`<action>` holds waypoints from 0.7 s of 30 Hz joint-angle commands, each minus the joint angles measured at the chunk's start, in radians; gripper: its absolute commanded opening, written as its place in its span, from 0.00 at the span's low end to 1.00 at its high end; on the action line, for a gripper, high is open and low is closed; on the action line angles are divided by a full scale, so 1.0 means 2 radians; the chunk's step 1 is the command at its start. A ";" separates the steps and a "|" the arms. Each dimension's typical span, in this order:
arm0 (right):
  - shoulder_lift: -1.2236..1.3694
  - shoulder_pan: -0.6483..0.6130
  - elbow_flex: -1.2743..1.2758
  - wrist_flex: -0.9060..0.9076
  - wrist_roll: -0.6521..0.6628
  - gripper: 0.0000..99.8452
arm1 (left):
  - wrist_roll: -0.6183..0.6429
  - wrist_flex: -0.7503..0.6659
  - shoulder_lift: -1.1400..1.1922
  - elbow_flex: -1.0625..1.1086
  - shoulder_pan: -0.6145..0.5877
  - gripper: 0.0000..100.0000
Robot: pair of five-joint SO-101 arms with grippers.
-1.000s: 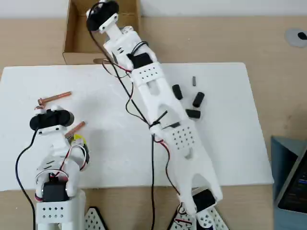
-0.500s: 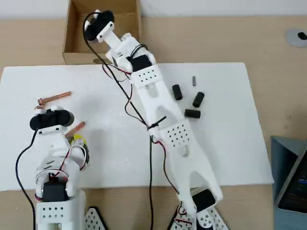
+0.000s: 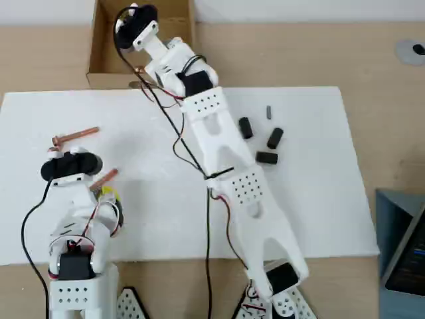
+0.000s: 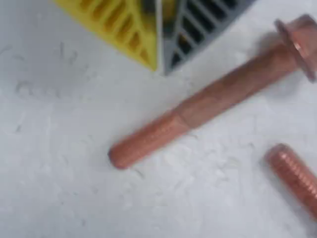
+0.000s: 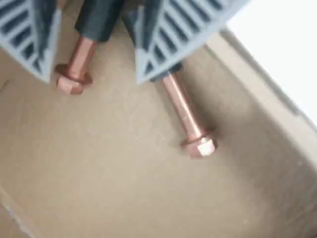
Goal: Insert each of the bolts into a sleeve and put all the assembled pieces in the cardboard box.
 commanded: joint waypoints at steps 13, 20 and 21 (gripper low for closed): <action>-0.053 0.024 -0.120 0.193 0.003 0.14 | 0.000 -0.010 -0.004 -0.001 -0.003 0.00; -0.096 0.038 -0.121 0.285 0.003 0.14 | 0.000 -0.010 -0.004 -0.001 -0.003 0.00; -0.102 0.038 -0.121 0.303 0.003 0.14 | 0.000 -0.010 -0.004 -0.001 -0.003 0.00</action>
